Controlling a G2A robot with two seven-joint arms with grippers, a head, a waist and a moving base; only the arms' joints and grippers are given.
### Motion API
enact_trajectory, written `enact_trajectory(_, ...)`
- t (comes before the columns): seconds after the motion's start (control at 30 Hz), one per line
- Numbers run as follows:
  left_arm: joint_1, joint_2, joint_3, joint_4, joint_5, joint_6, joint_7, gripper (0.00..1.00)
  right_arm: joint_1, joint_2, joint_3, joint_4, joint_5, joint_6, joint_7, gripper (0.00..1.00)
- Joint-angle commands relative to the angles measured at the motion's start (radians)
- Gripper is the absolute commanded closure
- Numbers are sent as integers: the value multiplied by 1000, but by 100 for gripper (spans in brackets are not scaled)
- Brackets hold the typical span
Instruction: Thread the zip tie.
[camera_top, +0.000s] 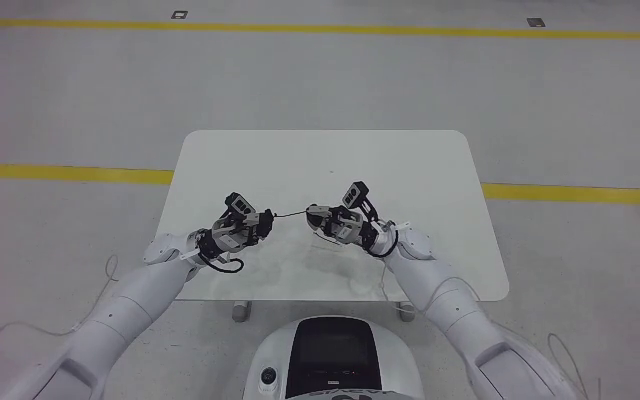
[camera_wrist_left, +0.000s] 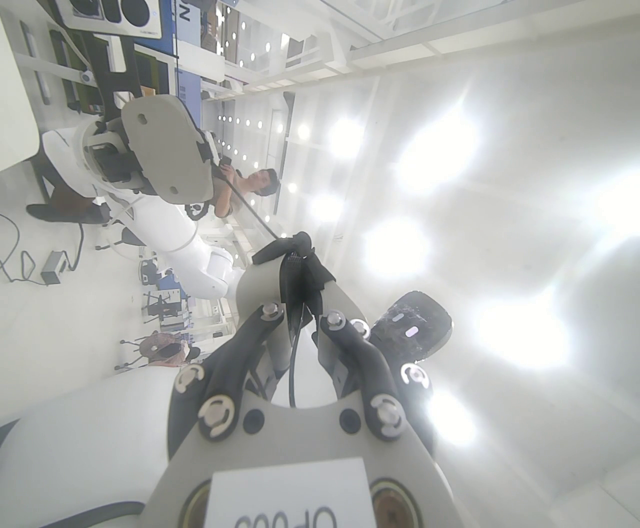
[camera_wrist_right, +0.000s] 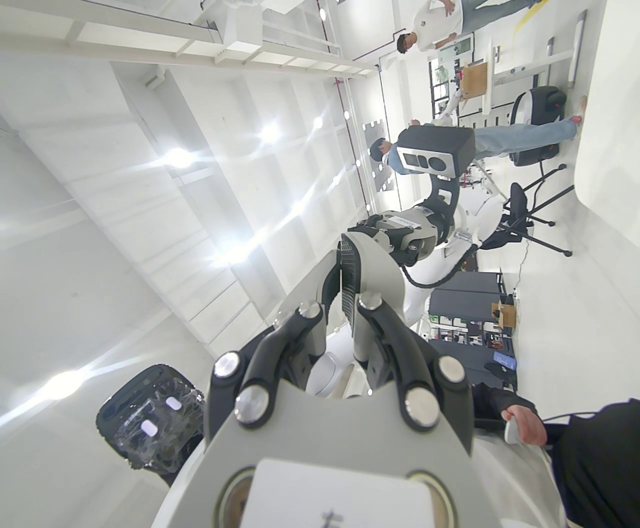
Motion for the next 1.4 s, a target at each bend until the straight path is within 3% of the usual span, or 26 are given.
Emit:
enact_trajectory(0.0,0,0,0,0,0,0,0,100,1,-1,0,5,1,-1,3,100)
enact_trajectory(0.83,0,0,0,0,0,0,0,100,0,-5,21,46,12,-15,21,100)
enact_trajectory(1.2,0,0,0,0,0,0,0,100,-13,7,62,40,6,-43,21,100)
enact_trajectory(1.23,0,0,0,0,0,0,0,100,-14,9,67,37,2,-50,18,68)
enact_trajectory(1.27,0,0,0,0,0,0,0,100,-14,9,67,37,2,-50,18,22)
enact_trajectory(1.3,0,0,0,0,0,0,0,100,-14,9,67,37,2,-50,18,0)
enact_trajectory(1.37,0,0,0,0,0,0,0,100,-14,9,67,37,2,-50,18,0)
